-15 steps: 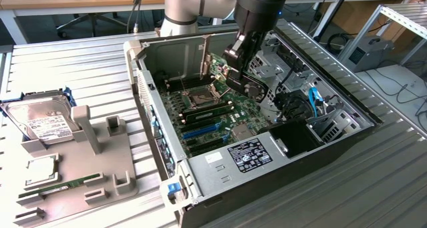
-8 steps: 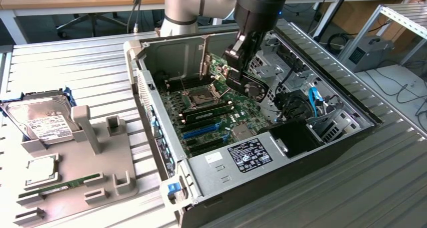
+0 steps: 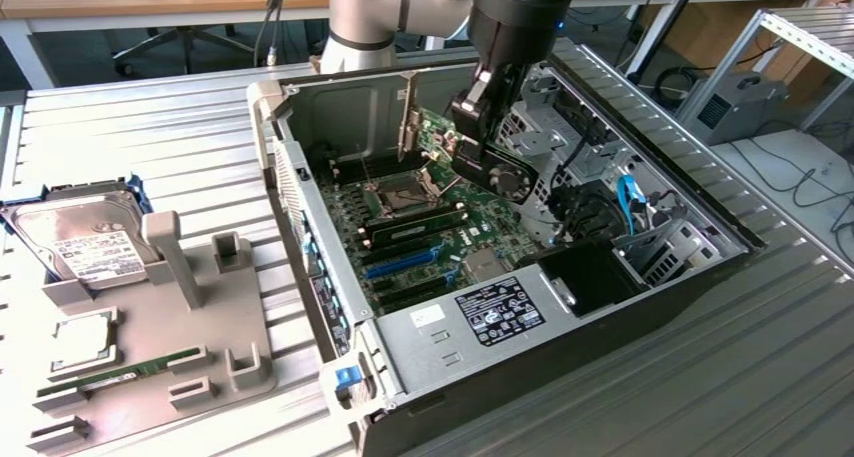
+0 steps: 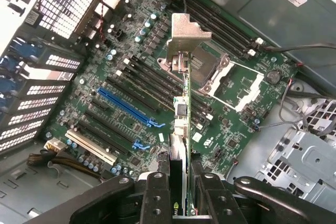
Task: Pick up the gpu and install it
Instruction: 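Insert the gpu into the slot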
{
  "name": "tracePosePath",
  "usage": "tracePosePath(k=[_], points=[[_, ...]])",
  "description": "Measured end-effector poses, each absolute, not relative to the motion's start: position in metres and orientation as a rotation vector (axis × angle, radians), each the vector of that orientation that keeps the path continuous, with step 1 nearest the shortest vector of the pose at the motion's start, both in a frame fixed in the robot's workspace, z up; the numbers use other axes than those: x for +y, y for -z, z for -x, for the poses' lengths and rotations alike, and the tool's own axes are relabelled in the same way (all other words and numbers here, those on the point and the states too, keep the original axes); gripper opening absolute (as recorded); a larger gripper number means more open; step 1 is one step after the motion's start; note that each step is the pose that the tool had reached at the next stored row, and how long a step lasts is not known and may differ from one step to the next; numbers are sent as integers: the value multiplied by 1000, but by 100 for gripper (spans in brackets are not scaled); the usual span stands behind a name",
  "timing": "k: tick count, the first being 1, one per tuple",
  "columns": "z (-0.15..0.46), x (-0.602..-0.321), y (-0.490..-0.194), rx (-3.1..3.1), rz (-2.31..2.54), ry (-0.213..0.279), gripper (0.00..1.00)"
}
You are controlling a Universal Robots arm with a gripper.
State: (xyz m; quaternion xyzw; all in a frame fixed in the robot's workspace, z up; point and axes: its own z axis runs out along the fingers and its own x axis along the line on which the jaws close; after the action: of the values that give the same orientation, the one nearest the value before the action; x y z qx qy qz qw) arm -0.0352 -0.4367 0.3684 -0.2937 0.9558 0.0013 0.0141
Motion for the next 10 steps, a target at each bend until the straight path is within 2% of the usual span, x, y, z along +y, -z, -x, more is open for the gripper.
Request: tracePosePath(k=[10], points=[[35, -437, -368, 2961, 962, -5, 26]])
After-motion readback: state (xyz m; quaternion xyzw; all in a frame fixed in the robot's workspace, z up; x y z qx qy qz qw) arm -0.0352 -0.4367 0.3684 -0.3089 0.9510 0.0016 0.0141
